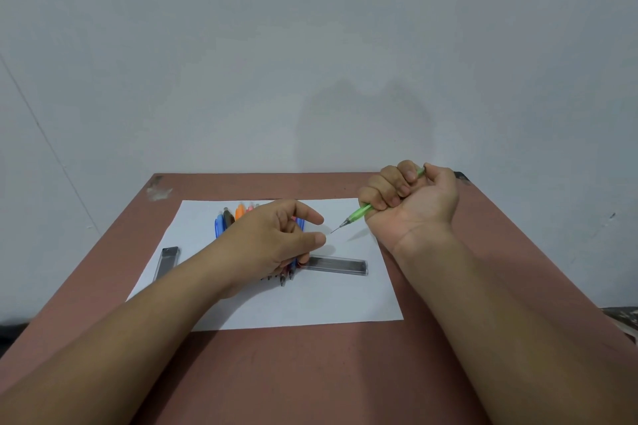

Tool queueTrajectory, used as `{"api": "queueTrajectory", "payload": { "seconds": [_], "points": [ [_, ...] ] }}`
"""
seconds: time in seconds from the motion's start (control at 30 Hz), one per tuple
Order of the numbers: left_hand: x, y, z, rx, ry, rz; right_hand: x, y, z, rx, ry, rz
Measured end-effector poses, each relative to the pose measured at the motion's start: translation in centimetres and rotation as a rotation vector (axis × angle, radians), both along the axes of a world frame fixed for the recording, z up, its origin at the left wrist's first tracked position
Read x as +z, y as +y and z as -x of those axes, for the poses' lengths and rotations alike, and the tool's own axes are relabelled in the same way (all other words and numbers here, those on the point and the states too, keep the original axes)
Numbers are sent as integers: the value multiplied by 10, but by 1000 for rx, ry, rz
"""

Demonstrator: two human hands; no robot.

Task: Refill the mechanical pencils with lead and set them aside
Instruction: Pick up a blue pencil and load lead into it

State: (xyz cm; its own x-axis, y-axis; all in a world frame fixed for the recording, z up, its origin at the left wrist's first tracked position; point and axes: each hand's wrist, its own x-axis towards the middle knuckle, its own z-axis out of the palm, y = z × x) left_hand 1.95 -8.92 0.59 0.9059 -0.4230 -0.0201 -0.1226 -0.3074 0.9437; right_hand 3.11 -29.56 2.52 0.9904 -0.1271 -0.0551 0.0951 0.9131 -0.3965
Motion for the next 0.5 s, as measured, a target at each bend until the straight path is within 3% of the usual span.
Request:
{"api": "queueTrajectory", "payload": {
  "seconds": [0.5],
  "points": [
    [0, -3, 1, 8, 0, 21, 2, 6, 4, 29, -15, -30]
  ]
}}
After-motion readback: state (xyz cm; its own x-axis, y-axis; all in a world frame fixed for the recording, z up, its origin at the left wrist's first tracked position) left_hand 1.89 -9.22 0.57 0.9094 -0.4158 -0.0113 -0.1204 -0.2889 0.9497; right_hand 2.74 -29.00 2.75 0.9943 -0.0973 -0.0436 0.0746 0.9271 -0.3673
